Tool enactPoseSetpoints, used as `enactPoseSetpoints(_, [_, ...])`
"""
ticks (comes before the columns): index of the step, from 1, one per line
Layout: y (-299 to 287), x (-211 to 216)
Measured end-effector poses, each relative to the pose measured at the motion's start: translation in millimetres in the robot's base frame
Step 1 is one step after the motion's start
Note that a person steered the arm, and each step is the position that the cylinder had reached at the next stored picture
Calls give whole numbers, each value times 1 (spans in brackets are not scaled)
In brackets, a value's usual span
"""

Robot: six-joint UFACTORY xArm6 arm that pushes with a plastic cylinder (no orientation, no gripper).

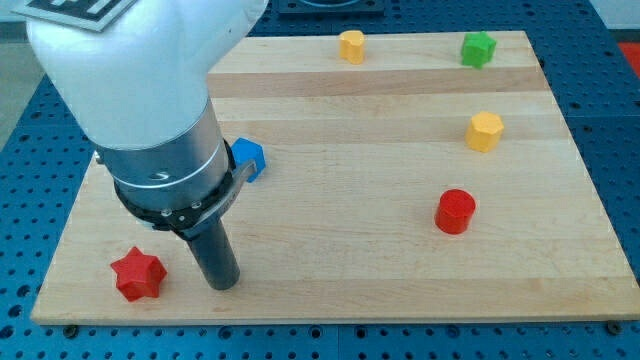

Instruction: Move the cube to the bottom center

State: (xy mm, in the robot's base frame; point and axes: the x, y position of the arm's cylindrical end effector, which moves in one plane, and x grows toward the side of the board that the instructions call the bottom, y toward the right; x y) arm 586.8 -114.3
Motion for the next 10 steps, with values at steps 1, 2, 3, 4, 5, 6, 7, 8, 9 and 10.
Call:
enactPoseSetpoints(1, [-7,-14])
enactPoseSetpoints(2, [-22,-55])
enactPoseSetpoints(3, [-23,-96])
enactPoseSetpoints(4, [-25,-127])
enactPoseSetpoints(5, [-26,-142])
enactPoseSetpoints(6, [-28,-149])
enactPoseSetpoints(7, [-28,-179])
enactPoseSetpoints(8, [-16,-197])
enactPoseSetpoints(9, [-16,-197])
enactPoseSetpoints(10, [-16,-197])
